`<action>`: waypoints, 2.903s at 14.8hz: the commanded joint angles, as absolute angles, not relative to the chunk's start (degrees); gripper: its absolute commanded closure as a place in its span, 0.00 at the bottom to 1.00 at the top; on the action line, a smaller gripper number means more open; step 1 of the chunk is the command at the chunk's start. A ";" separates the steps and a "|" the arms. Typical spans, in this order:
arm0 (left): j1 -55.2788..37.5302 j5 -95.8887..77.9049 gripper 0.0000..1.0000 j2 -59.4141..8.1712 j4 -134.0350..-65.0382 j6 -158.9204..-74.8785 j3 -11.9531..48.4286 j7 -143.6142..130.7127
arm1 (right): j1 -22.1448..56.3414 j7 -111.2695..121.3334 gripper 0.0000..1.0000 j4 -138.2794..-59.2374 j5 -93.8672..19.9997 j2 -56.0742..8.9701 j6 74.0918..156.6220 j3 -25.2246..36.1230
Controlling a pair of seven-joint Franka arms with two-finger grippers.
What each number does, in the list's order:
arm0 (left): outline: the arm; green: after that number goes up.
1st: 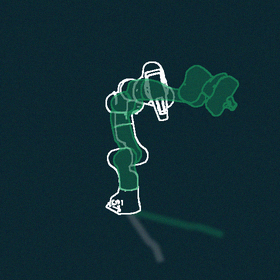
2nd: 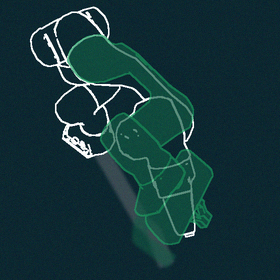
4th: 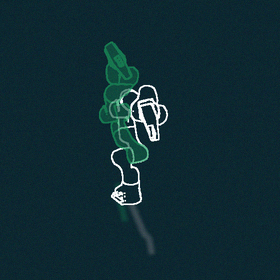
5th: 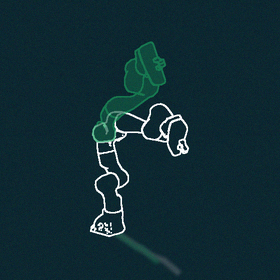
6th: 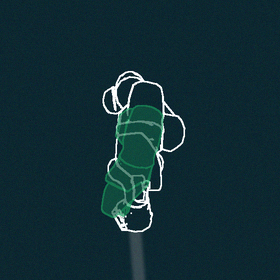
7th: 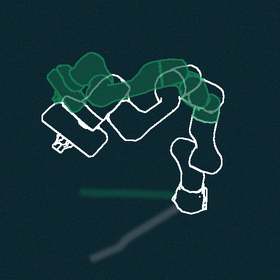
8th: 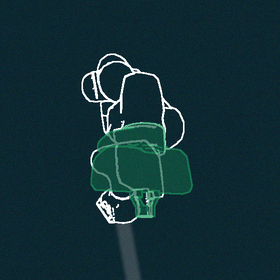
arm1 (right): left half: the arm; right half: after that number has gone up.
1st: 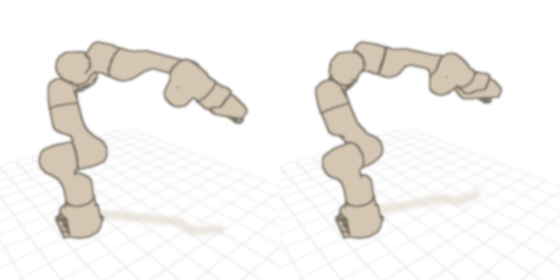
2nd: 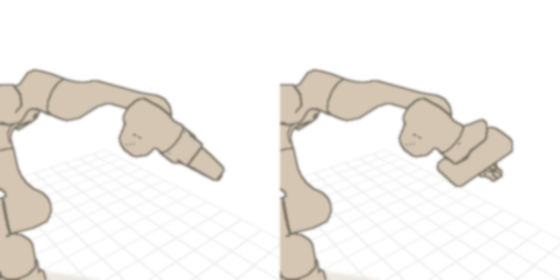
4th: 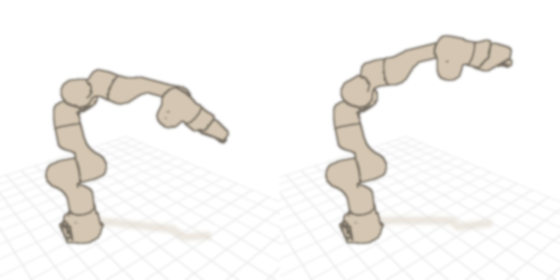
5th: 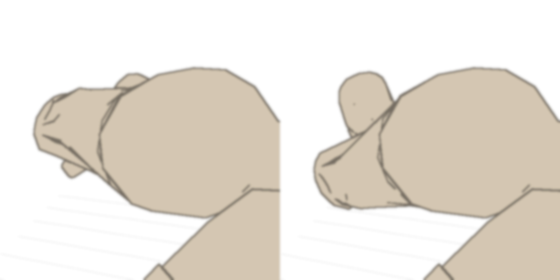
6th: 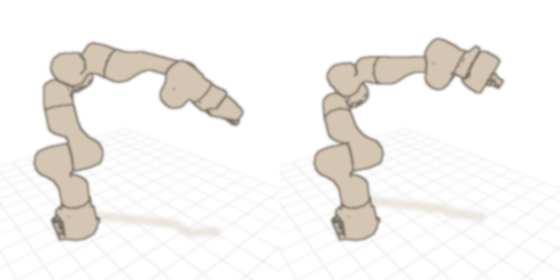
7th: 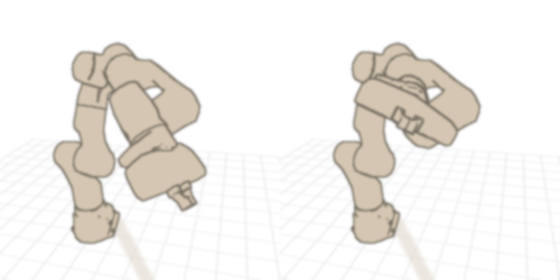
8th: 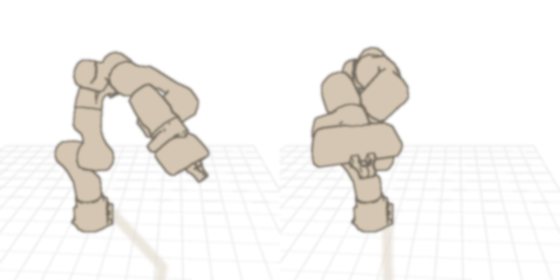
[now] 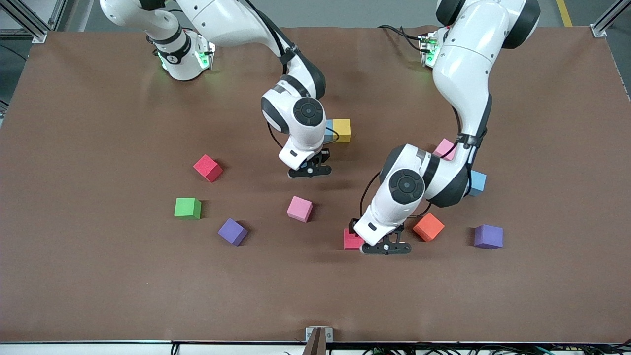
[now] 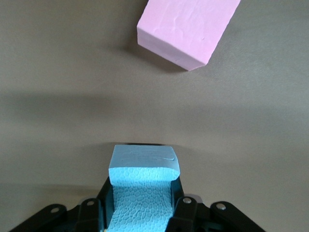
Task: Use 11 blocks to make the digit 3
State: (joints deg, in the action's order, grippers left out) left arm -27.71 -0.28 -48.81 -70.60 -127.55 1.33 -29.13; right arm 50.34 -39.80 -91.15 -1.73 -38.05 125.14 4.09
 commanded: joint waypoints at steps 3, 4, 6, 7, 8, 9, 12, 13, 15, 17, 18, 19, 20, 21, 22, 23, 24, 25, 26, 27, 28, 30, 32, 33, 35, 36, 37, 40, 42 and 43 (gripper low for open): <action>-29.09 -0.70 0.10 -55.45 -63.48 -129.64 0.27 -34.36 | 51.33 -40.34 1.00 -89.91 -0.53 -38.85 124.45 4.48; -29.61 -0.70 0.10 -56.85 -61.72 -129.64 0.18 -34.89 | 51.33 -40.60 1.00 -89.91 -0.27 -39.02 124.45 4.48; -29.79 -0.70 0.10 -57.57 -60.82 -129.64 0.09 -35.68 | 51.77 -41.13 1.00 -89.83 -0.18 -39.55 124.54 4.48; -29.88 -0.70 0.10 -57.66 -60.73 -129.73 0.09 -35.68 | 51.77 -41.13 1.00 -89.56 -0.09 -39.90 124.54 4.48; -29.88 -0.70 0.10 -57.92 -60.73 -129.90 0.17 -35.68 | 51.77 -41.22 1.00 -89.47 0.17 -39.99 124.54 4.48; -30.14 -0.70 0.10 -58.18 -60.73 -130.77 0.18 -35.68 | 51.77 -41.22 1.00 -89.47 0.18 -40.16 124.54 4.48; -30.67 -0.70 0.10 -59.06 -60.73 -132.97 0.09 -35.68 | 51.77 -41.22 1.00 -89.03 0.18 -40.34 124.63 4.48; -30.67 -0.70 0.11 -59.15 -60.73 -133.76 0.09 -35.68 | 51.77 -41.22 1.00 -89.03 0.18 -40.34 124.63 4.48; -30.76 -0.79 0.12 -59.94 -60.73 -134.30 0.18 -35.95 | 51.77 -41.22 1.00 -88.95 0.18 -40.34 124.63 4.48; -30.76 -0.79 0.21 -59.85 -60.82 -134.30 0.09 -35.95 | 51.77 -41.22 1.00 -88.94 0.18 -40.34 124.63 4.48; -30.76 -0.79 0.24 -59.94 -60.82 -134.38 0.00 -36.03 | 51.77 -41.22 1.00 -88.95 0.26 -40.34 124.54 4.48; -30.76 -0.79 0.29 -59.85 -60.91 -134.65 0.00 -36.30 | 51.77 -41.22 1.00 -88.95 0.26 -40.34 124.54 4.48; -30.76 -0.79 0.38 -59.85 -61.00 -134.65 0.00 -37.26 | 51.77 -41.22 1.00 -88.95 0.35 -40.34 124.54 4.48; -30.76 -0.79 0.51 -59.59 -61.26 -134.65 0.00 -38.57 | 51.77 -41.22 1.00 -88.95 0.79 -40.34 124.54 4.48; -30.76 -0.79 0.60 -59.24 -61.43 -134.21 0.00 -39.45 | 51.68 -41.22 1.00 -88.95 0.88 -40.34 124.54 4.48; -30.85 -0.70 0.67 -58.63 -61.52 -133.77 0.00 -40.33 | 51.68 -41.22 1.00 -89.03 0.88 -40.34 124.54 4.48; -31.37 -0.70 0.73 -57.84 -61.70 -133.42 0.00 -41.39 | 51.68 -41.22 1.00 -89.03 0.97 -40.34 124.45 4.48; -31.55 -0.70 0.74 -57.14 -62.22 -132.46 -0.17 -42.70 | 51.68 -41.22 1.00 -89.12 0.97 -40.34 124.45 4.48; -31.55 -0.44 0.77 -56.00 -62.57 -131.06 -0.18 -44.19 | 51.68 -41.22 1.00 -89.12 0.97 -40.34 124.45 4.48; -31.38 -0.44 0.78 -54.59 -63.45 -129.48 -0.26 -45.78 | 51.68 -41.22 1.00 -89.12 0.97 -40.34 124.45 4.48; -31.29 -0.44 0.78 -52.93 -64.59 -127.90 -0.26 -47.44 | 51.68 -41.22 1.00 -89.21 1.05 -40.34 124.45 4.48; -30.85 -0.44 0.78 -48.89 -69.14 -126.74 -0.26 -50.34 | 51.68 -41.31 1.00 -89.30 1.05 -40.34 124.45 4.48; -30.32 -0.44 0.78 -43.27 -76.51 -126.91 -0.35 -54.39 | 51.68 -41.31 1.00 -89.38 1.05 -40.34 124.45 4.48; -29.97 -0.44 0.79 -40.46 -80.55 -127.61 -0.44 -55.01 | 51.77 -41.31 1.00 -89.38 1.05 -40.34 124.45 4.48; -28.14 -0.44 0.79 -34.22 -90.74 -131.63 -0.35 -56.15 | 51.77 -41.31 1.00 -89.38 1.05 -40.34 124.45 4.48; -27.25 -0.53 0.79 -31.06 -96.62 -136.01 -0.26 -57.03 | 51.77 -41.31 1.00 -89.38 1.05 -40.34 124.45 4.48; -26.29 -0.88 0.80 -29.20 -101.12 -139.71 -0.18 -59.04 | 51.77 -41.31 0.99 -89.38 1.05 -40.34 124.45 4.48; -26.89 -0.44 0.80 -29.35 -104.68 -141.68 -0.35 -73.77 | 51.68 -41.31 0.98 -89.38 1.05 -40.43 124.54 4.48; -27.24 -0.44 0.80 -29.36 -105.73 -141.68 -0.26 -82.75 | 51.68 -41.48 0.85 -89.30 0.97 -40.60 124.54 4.48; -28.29 -0.44 0.78 -29.27 -106.25 -141.68 -0.26 -87.14 | 51.68 -41.75 0.41 -89.21 1.05 -40.61 124.54 4.48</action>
State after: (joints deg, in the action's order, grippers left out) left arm -26.64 -0.29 -31.21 -103.41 -140.73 -0.11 -78.88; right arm 51.19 -40.18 -90.14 0.18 -39.79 124.93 4.17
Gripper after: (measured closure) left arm 0.463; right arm 0.533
